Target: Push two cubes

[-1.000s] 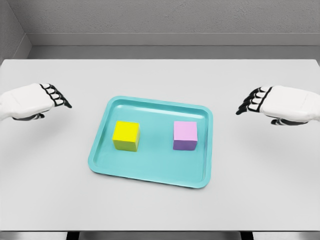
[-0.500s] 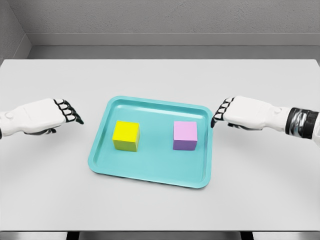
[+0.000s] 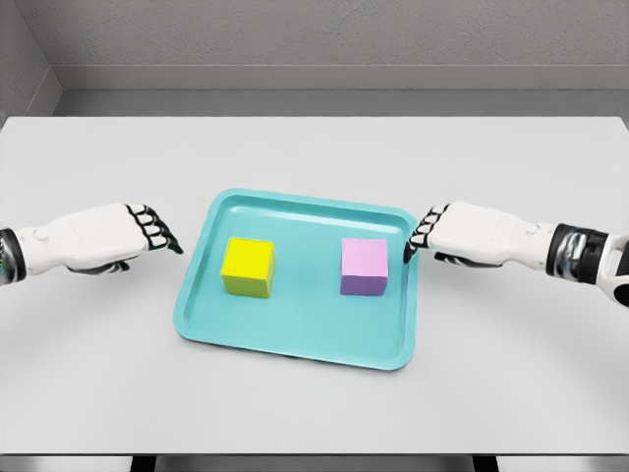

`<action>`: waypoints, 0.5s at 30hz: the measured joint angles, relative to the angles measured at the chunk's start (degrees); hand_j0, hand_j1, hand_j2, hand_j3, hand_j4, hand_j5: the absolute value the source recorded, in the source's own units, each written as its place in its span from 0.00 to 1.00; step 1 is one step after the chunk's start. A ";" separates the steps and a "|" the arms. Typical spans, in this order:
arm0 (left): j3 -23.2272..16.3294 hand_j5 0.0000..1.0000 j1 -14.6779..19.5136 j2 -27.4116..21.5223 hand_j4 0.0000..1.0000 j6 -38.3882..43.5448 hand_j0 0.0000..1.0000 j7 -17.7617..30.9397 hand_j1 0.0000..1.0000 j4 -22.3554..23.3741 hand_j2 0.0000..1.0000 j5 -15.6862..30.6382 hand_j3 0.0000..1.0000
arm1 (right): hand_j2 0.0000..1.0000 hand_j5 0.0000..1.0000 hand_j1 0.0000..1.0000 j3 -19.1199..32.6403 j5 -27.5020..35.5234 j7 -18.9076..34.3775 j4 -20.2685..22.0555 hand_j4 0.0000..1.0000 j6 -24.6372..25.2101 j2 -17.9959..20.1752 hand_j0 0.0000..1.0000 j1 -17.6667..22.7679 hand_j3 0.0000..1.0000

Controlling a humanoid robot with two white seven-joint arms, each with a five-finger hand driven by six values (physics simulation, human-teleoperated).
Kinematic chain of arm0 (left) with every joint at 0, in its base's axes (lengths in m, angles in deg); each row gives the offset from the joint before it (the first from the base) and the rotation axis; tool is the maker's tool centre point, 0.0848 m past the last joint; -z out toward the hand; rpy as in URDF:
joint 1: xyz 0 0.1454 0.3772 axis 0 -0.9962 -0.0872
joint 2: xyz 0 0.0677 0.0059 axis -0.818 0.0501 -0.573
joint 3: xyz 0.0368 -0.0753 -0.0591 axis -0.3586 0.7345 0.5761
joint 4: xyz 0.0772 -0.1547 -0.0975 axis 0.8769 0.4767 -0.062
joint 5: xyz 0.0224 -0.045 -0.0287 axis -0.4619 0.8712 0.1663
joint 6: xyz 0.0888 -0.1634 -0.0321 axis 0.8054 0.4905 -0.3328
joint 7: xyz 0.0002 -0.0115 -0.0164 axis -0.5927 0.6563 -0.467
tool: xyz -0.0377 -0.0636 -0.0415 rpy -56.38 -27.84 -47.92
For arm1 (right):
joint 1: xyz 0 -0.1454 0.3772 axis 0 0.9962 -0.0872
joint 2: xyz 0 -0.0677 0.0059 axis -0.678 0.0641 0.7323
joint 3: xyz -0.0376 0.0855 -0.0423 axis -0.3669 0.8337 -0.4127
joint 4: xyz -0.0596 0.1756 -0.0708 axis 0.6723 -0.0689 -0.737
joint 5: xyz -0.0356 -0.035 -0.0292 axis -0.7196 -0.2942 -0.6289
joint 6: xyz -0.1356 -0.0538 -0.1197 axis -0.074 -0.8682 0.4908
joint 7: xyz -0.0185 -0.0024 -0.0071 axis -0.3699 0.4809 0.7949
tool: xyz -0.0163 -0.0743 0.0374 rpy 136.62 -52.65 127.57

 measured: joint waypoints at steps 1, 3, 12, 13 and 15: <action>-0.07 0.80 0.00 0.16 0.80 0.00 0.80 0.12 0.80 0.00 0.80 -0.01 0.80 | 0.59 0.59 0.59 -0.01 -0.03 0.00 -0.02 0.59 0.00 -0.03 0.59 0.00 0.59; -0.15 0.80 0.09 0.59 0.80 0.00 0.80 0.27 0.80 -0.02 0.80 -0.05 0.80 | 0.59 0.59 0.59 -0.06 -0.12 0.00 -0.12 0.59 0.00 -0.26 0.59 0.09 0.59; -0.61 0.80 0.44 1.75 0.80 0.00 0.80 0.42 0.80 -0.87 0.80 0.04 0.80 | 0.59 0.59 0.59 -0.66 -0.82 0.00 -1.05 0.59 0.00 -1.51 0.59 0.79 0.59; -0.71 0.80 0.44 1.94 0.80 0.00 0.80 0.43 0.80 -0.91 0.80 0.04 0.80 | 0.59 0.59 0.59 -0.72 -0.87 0.00 -1.12 0.59 0.00 -1.68 0.59 0.79 0.59; -0.83 0.80 0.44 2.17 0.80 0.00 0.80 0.43 0.80 -0.95 0.80 0.05 0.80 | 0.59 0.59 0.59 -0.81 -0.93 0.00 -1.27 0.59 0.00 -1.99 0.59 0.79 0.59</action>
